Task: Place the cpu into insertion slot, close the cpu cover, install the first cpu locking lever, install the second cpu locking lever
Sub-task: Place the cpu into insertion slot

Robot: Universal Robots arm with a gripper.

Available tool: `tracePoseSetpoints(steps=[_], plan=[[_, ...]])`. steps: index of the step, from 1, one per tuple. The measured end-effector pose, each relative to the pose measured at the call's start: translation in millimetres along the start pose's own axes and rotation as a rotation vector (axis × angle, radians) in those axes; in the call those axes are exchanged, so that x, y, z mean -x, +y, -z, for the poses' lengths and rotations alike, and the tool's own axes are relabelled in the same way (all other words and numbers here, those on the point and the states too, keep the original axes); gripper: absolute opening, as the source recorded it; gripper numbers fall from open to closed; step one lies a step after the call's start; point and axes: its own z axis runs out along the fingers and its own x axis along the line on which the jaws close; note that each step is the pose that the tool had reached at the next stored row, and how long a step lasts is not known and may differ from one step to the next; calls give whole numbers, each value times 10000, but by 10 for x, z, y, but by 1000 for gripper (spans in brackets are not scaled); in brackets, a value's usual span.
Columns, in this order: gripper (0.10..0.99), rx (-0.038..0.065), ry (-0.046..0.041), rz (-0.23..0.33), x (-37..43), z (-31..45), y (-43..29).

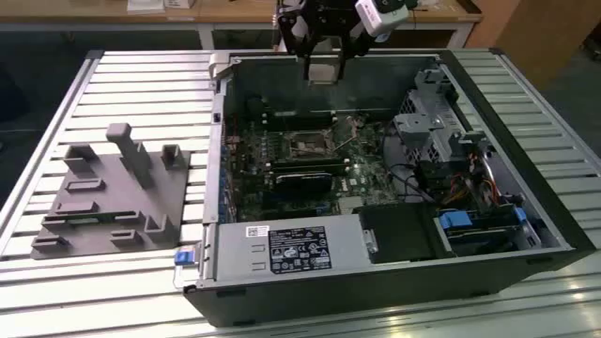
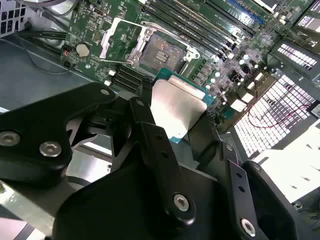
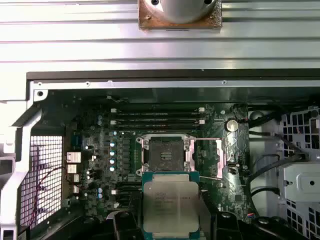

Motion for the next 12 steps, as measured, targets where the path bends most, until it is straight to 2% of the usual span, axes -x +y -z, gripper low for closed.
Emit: tracePoseSetpoints(steps=[12], plan=[[541, 0, -11, 1, 0, 0, 0]])
